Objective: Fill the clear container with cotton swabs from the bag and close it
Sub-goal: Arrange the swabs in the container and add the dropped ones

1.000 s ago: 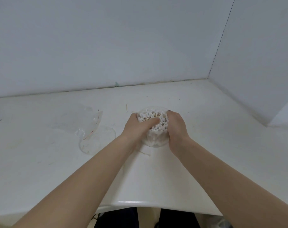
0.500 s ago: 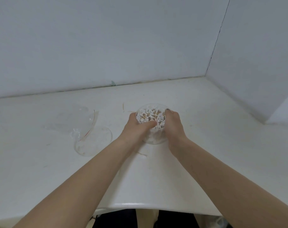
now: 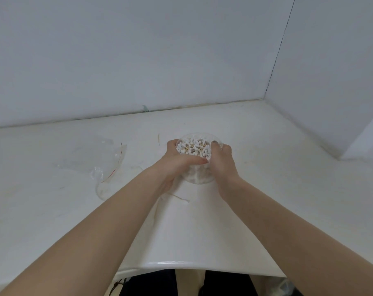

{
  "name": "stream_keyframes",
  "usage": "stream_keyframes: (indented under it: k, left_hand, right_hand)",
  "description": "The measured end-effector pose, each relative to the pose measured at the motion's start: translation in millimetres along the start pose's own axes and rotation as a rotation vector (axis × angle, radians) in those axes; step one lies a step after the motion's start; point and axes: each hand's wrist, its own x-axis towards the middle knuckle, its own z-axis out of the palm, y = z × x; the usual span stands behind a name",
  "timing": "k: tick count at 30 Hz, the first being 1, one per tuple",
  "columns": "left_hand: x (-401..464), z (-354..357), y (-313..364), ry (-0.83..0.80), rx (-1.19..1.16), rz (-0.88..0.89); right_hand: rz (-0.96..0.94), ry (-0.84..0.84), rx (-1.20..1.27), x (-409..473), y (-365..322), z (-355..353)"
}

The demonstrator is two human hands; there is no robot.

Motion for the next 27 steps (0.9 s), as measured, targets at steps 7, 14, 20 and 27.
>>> stream_keyframes:
  k: [7,14,20,27]
  left_hand:
    - [4,-6,-5,0.023,0.101,0.017]
    - [-15,-22,22,0.14,0.363,0.021]
    - [-44,-71,26,-0.048,0.991,0.052]
    - [-61,-72,-1,-0.32,1.481,0.131]
  right_hand:
    - [0.014,0.012,-0.012,3,3,9]
    - [-0.14,0.056,-0.288,-1,-1,-7]
    - [-0.79,0.093,-0.561,-32,-16,-21]
    - [-0.658,-0.66,-1.022,-71,-19,-2]
